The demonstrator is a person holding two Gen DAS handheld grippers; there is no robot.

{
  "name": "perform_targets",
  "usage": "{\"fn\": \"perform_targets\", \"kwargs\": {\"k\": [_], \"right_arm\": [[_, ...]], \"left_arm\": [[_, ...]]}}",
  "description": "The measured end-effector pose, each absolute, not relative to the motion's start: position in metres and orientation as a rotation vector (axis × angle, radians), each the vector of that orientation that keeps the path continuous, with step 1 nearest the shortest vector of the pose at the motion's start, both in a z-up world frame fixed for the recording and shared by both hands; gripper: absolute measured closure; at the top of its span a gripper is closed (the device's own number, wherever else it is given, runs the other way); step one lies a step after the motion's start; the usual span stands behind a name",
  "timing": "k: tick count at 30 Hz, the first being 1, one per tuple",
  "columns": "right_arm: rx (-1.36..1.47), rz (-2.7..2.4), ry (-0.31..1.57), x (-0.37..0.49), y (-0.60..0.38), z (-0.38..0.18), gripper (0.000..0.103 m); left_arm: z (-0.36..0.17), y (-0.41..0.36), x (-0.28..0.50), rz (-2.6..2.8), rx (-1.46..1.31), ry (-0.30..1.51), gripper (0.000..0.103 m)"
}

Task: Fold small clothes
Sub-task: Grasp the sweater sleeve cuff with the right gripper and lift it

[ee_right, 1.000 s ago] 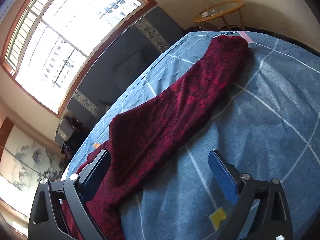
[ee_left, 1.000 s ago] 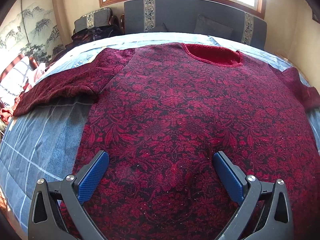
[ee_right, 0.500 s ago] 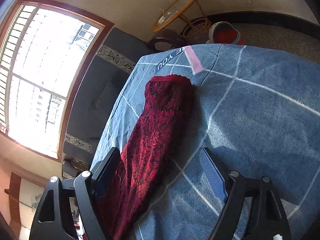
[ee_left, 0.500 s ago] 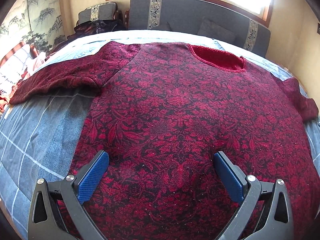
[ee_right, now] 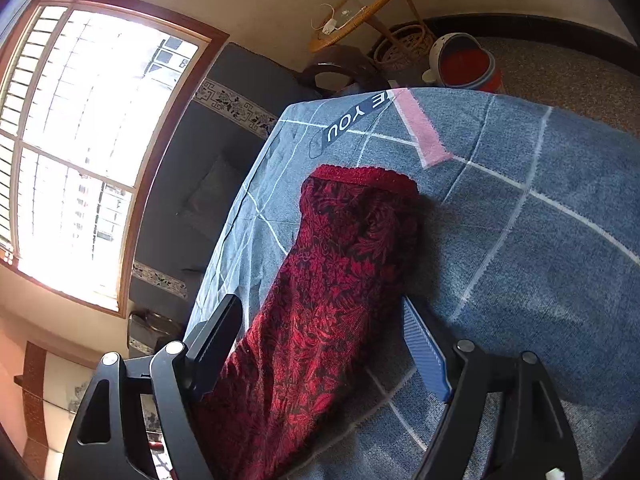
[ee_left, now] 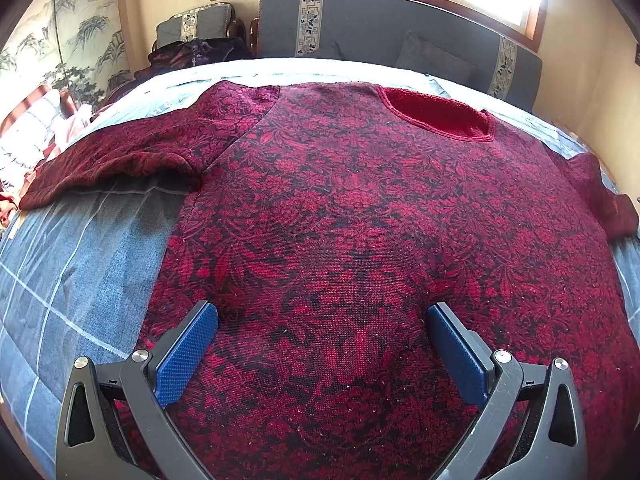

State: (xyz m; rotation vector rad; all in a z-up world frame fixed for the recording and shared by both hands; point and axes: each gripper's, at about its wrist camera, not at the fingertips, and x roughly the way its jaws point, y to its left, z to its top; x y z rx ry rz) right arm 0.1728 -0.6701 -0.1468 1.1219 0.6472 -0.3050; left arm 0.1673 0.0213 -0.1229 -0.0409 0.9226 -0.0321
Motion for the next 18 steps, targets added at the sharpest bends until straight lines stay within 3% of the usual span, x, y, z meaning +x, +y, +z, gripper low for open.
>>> {"fn": "perform_targets", "kwargs": {"k": [2, 3, 8, 11, 18], "right_arm": [[1.081, -0.364, 0.708, 0.176, -0.67, -0.146, 0.06], [1.071, -0.396, 0.764, 0.178, -0.671, -0.152, 0.095], [1.088, -0.39, 0.728, 0.172, -0.668, -0.157, 0.095], [1.072, -0.324, 0.637, 0.167, -0.651, -0.138, 0.095], [1.007, -0.247, 0.619, 0.172, -0.62, -0.099, 0.095]], "left_arm": [[-0.123, 0.021, 0.167, -0.033, -0.042, 0.922, 0.0], [-0.123, 0.021, 0.167, -0.033, -0.043, 0.922, 0.0], [-0.123, 0.021, 0.167, -0.035, -0.047, 0.921, 0.0], [-0.123, 0.021, 0.167, -0.035, -0.048, 0.922, 0.0], [-0.122, 0.022, 0.167, -0.04, -0.059, 0.92, 0.0]]}}
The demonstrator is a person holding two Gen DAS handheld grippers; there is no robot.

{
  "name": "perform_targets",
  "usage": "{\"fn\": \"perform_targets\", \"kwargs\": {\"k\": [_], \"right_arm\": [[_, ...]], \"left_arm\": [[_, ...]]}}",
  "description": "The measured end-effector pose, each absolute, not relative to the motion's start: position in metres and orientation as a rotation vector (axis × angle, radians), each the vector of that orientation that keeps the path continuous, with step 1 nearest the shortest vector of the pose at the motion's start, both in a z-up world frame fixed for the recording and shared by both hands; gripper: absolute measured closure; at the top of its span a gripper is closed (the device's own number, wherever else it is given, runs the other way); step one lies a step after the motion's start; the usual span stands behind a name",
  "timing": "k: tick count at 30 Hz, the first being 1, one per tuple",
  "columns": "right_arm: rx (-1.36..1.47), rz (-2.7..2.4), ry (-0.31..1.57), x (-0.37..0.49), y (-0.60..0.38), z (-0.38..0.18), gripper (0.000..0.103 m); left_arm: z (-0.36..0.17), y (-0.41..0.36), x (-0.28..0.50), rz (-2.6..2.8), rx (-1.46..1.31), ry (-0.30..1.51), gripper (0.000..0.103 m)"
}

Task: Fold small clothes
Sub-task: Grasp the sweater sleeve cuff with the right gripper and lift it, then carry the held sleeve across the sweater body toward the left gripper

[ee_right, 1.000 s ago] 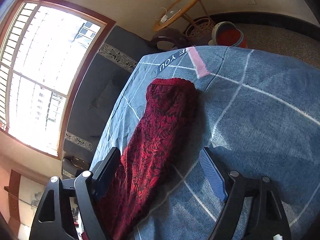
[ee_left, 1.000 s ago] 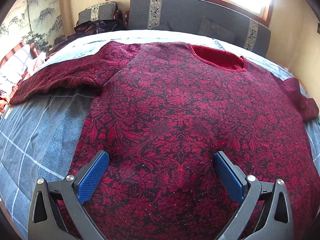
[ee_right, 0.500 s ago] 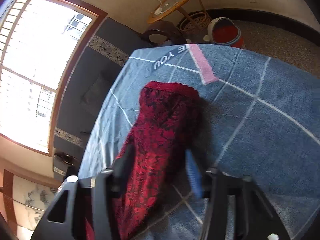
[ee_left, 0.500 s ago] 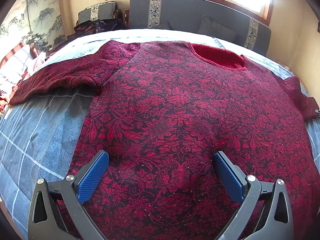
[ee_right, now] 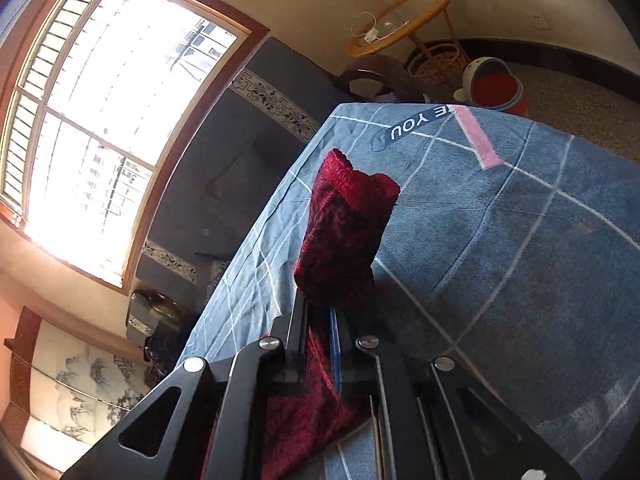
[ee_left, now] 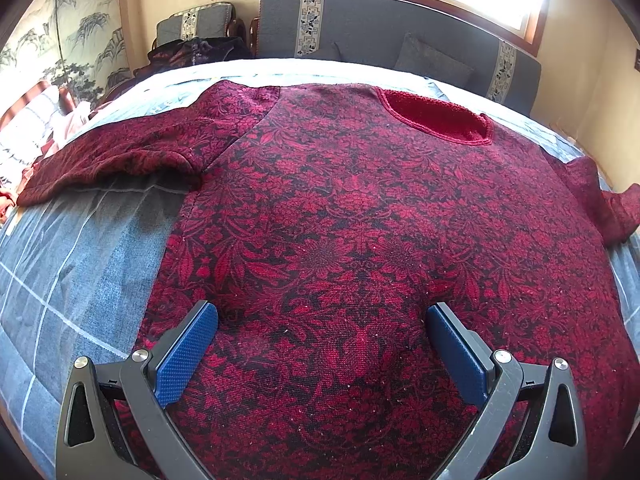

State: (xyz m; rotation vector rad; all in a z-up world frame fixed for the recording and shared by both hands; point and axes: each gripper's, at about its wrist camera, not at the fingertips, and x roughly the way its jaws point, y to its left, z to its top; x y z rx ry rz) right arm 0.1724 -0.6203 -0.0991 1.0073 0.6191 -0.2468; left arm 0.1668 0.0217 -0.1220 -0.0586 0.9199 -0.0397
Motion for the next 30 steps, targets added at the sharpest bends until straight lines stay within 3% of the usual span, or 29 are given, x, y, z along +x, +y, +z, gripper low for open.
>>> {"fn": "perform_targets", "kwargs": {"k": [30], "right_arm": [[0.912, 0.106, 0.655, 0.227, -0.441, -0.051, 0.095]], "left_arm": [[-0.119, 0.028, 0.165, -0.062, -0.108, 0.906, 0.0]]}}
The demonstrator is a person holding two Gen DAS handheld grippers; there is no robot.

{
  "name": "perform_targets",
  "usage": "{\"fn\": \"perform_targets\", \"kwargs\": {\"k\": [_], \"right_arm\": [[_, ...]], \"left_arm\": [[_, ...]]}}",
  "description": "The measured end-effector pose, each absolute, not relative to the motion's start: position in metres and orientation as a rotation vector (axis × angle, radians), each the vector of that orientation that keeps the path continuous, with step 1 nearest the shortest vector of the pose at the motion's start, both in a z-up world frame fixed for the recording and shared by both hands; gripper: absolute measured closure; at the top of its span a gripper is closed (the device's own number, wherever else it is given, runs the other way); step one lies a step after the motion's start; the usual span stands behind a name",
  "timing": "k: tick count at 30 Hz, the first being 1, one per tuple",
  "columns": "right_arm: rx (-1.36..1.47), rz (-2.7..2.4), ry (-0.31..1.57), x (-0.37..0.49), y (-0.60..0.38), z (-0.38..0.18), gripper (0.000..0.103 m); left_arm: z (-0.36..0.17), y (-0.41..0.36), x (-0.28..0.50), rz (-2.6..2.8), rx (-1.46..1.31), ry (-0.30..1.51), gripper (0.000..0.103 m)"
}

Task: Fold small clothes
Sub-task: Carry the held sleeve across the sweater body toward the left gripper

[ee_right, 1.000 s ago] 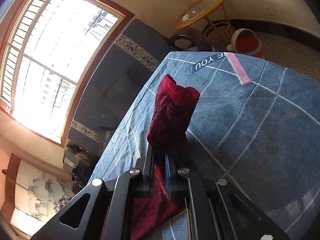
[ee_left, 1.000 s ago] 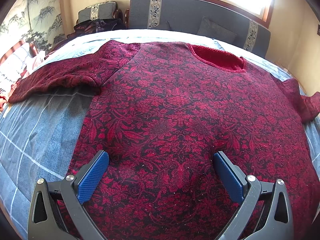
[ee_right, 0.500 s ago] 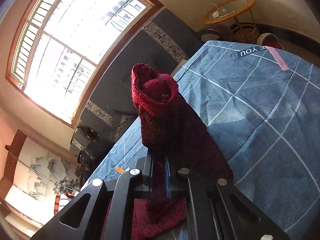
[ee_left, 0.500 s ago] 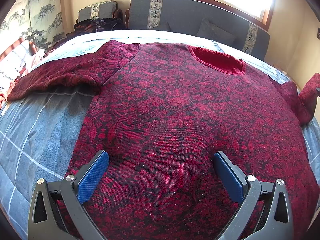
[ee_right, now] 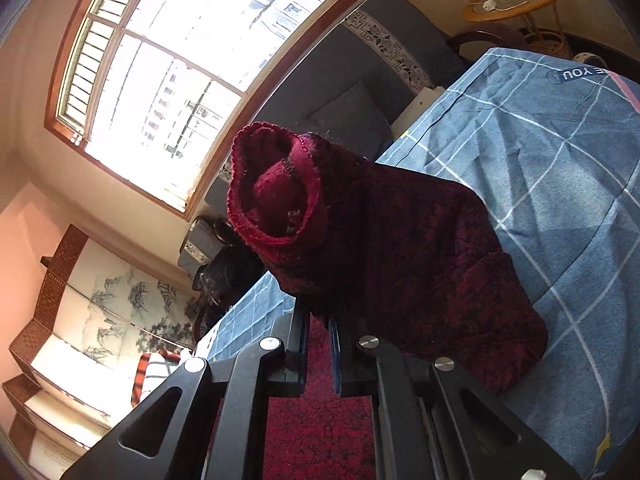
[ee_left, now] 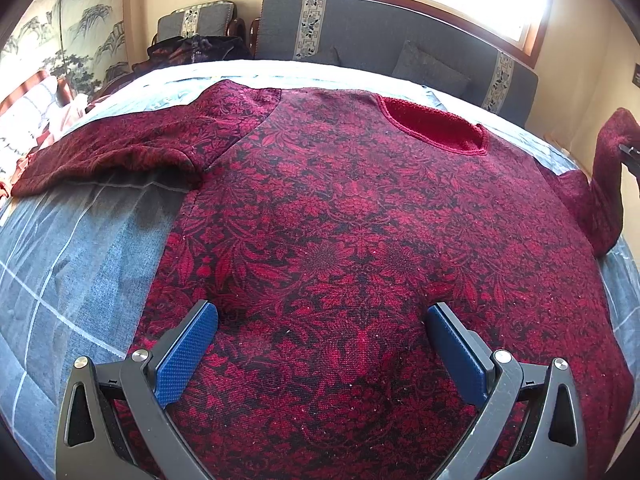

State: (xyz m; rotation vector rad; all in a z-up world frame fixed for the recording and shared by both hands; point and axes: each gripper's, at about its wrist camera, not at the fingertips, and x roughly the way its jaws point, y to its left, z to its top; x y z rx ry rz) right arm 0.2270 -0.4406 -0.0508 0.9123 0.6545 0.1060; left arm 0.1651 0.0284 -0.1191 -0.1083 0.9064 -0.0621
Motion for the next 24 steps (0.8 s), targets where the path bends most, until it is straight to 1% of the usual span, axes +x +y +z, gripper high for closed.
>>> {"fn": "perform_targets", "kwargs": {"k": [6, 12, 18, 20, 21, 23, 24], "right_arm": [[0.926, 0.21, 0.692, 0.243, -0.391, -0.058, 0.095], [0.976, 0.28, 0.738, 0.258, -0.353, -0.077, 0.095], [0.939, 0.315, 0.791, 0.267, -0.31, -0.088, 0.095], [0.92, 0.323, 0.775, 0.263, -0.312, -0.084, 0.09], [0.966, 0.342, 0.771, 0.259, -0.319, -0.085, 0.09], [1.02, 0.298, 0.772, 0.247, -0.339, -0.09, 0.087], [1.025, 0.265, 0.774, 0.241, -0.348, -0.093, 0.078]], "left_arm": [[-0.119, 0.03, 0.164, -0.067, -0.122, 0.902, 0.0], [-0.118, 0.033, 0.164, -0.073, -0.138, 0.897, 0.0], [-0.117, 0.036, 0.162, -0.078, -0.156, 0.891, 0.0], [-0.117, 0.037, 0.161, -0.082, -0.165, 0.888, 0.0], [-0.117, 0.038, 0.161, -0.083, -0.169, 0.888, 0.0], [-0.117, 0.038, 0.16, -0.084, -0.169, 0.887, 0.0], [-0.117, 0.038, 0.16, -0.084, -0.17, 0.887, 0.0]]}}
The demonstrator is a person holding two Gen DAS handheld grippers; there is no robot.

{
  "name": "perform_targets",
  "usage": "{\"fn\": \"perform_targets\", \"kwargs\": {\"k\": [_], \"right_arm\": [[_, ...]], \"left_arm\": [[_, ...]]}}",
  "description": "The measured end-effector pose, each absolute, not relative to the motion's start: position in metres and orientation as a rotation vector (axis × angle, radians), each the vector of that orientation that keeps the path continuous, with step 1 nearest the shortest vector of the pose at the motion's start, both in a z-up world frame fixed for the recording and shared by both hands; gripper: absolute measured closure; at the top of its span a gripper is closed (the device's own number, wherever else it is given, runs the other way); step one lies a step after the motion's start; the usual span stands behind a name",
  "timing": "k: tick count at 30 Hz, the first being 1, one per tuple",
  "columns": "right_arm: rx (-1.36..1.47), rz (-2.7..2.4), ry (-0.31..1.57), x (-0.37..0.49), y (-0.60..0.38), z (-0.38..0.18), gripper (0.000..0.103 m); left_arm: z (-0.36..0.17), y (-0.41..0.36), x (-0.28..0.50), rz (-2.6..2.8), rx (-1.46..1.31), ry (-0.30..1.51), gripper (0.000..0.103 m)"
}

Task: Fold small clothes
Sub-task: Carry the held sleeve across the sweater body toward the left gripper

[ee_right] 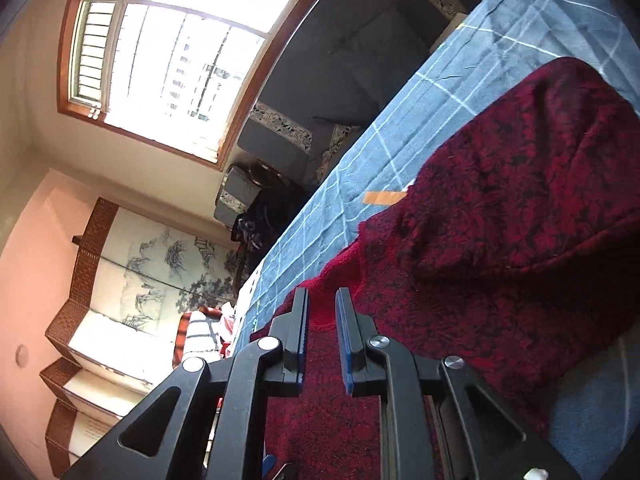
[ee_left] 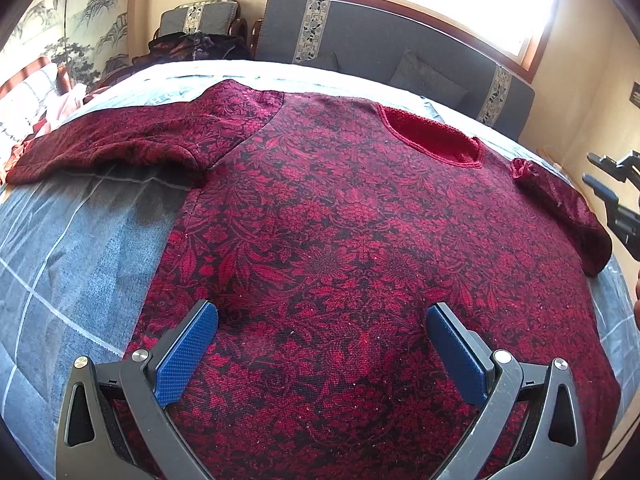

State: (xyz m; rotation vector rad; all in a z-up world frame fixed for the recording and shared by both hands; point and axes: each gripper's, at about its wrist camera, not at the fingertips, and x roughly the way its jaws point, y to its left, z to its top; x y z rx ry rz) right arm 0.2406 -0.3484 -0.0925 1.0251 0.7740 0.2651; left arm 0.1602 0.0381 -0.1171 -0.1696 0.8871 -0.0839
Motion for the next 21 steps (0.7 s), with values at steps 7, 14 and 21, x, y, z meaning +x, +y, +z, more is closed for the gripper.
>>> {"fn": "perform_targets", "kwargs": {"k": [7, 14, 21], "right_arm": [[1.121, 0.111, 0.859, 0.225, -0.367, -0.131, 0.057], [1.174, -0.075, 0.833, 0.227, -0.374, -0.152, 0.051], [1.272, -0.17, 0.711, 0.223, -0.39, -0.165, 0.044]], "left_arm": [[-0.117, 0.04, 0.16, -0.088, -0.182, 0.883, 0.0], [-0.116, 0.042, 0.159, -0.093, -0.196, 0.879, 0.0], [-0.116, 0.042, 0.159, -0.095, -0.2, 0.878, 0.0]]}}
